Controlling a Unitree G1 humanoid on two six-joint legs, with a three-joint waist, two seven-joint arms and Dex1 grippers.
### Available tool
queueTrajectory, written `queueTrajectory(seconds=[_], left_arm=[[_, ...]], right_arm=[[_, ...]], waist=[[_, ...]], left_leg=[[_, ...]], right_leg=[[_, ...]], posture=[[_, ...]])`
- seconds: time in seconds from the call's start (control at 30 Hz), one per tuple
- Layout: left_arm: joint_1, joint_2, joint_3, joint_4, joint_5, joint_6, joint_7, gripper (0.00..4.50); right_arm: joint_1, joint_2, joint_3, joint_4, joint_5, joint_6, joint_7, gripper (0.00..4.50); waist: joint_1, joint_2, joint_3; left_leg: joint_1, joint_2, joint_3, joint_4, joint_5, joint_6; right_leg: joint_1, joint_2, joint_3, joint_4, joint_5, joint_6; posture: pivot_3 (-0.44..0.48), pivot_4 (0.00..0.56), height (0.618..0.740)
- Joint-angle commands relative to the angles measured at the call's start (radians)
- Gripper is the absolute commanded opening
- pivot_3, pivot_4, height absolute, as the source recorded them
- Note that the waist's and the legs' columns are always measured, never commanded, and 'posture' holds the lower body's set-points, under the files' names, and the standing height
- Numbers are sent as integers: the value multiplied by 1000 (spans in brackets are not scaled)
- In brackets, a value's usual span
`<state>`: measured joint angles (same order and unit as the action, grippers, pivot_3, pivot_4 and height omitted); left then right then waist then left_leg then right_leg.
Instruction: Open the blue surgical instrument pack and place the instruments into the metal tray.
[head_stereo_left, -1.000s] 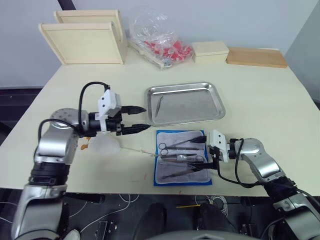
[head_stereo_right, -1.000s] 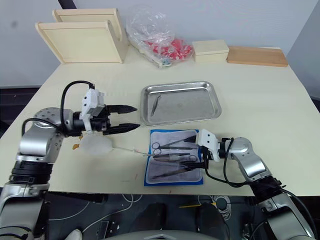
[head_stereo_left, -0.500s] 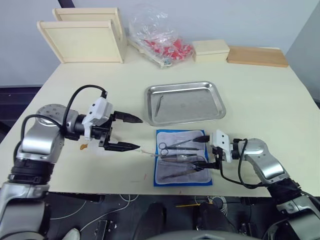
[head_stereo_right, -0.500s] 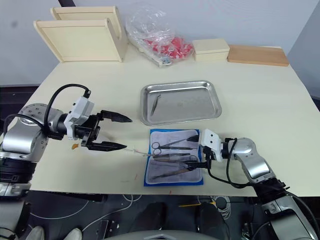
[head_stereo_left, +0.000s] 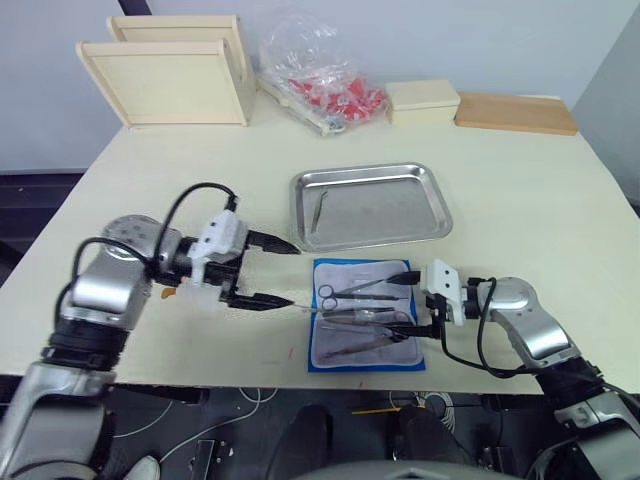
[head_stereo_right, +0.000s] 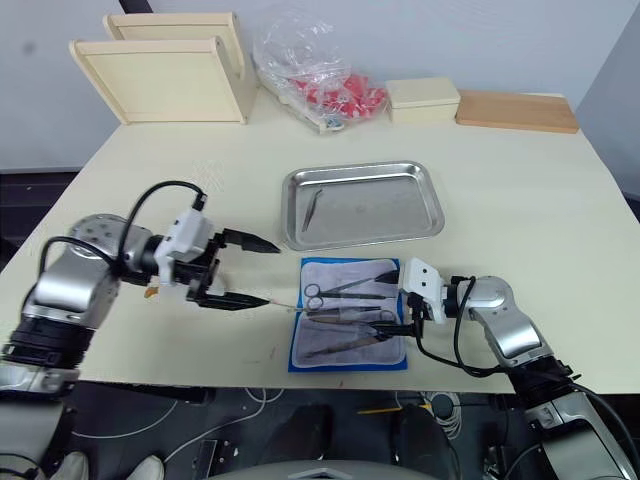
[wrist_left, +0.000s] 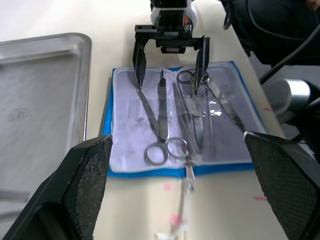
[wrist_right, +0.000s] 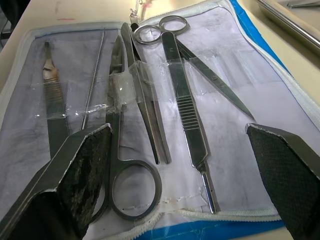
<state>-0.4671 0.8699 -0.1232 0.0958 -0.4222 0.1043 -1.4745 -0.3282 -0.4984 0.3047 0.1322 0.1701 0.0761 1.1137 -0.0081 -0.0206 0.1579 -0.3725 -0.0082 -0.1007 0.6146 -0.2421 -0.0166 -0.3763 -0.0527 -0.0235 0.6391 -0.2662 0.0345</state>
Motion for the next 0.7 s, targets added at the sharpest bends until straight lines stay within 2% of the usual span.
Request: queueTrajectory(seconds=[0.03,0.2,0.37,0.7], left_arm=[[6,-53,-9,-44,50,20,97,4450],[4,-120,-44,-26,132,28,176,4450],[-33,-185,-68,70,201,-5,221,4450],[-118,-276,-94,258,273,-97,215,4450]], right_arm=[[62,-42,38,92,-89,50,-32,4500],[62,-41,38,90,-89,52,-39,4500],[59,-39,40,92,-92,54,-45,4500],[61,-37,45,89,-96,56,-56,4500]], waist=[[0,-2,-1],[0,-3,-2],[0,-4,-2],[-1,-5,-3]], left_leg=[[0,0,0,0,0,0],[1,0,1,0,0,0],[1,-1,1,2,0,0],[2,-1,2,3,0,0]], right_leg=[[0,0,0,0,0,0],[0,0,1,2,0,0],[0,1,1,2,0,0],[1,1,2,3,0,0]], posture=[[0,150,740],[0,150,740],[0,150,740],[0,150,740]])
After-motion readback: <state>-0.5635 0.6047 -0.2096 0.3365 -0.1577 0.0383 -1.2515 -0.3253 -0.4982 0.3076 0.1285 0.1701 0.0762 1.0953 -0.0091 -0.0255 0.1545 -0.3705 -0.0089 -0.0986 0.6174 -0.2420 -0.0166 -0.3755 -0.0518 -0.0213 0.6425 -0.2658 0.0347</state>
